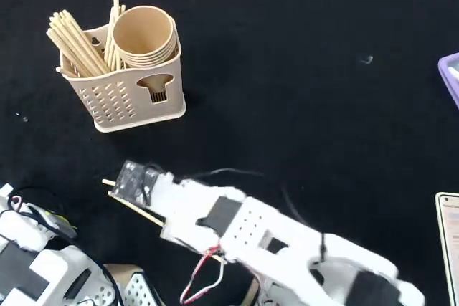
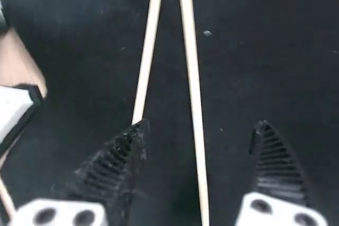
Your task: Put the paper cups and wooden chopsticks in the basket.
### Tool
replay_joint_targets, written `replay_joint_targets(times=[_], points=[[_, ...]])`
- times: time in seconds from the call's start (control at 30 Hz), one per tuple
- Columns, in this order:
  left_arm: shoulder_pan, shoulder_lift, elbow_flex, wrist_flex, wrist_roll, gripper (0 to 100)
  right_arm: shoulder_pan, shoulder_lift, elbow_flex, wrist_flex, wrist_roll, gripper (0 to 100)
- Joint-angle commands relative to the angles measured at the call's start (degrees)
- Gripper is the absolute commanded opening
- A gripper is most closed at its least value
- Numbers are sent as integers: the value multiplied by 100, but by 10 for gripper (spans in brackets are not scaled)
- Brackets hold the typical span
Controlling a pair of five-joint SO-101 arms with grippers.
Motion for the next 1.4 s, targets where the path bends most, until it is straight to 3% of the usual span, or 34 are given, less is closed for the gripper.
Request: replay_joint_targets(times=[0.0,0.23,0.43,0.63,0.8,1.0,1.2,1.37], points=[[84,70,110,-255,79,223,-264,1059,-180,-492,53,309],[84,70,110,-255,79,223,-475,2703,-1218,-431,-404,309],[84,70,110,-255,79,223,-554,3204,-1701,-202,-545,309],[84,70,110,-255,79,223,-26,3459,-1886,-141,-501,302],[84,70,110,-255,79,223,422,3670,-2114,352,-44,161],[84,70,110,-255,79,223,396,3767,-2079,624,387,15],[84,70,110,-255,79,223,422,3670,-2097,633,387,10],[84,70,110,-255,79,223,431,2730,-2044,1134,387,10]])
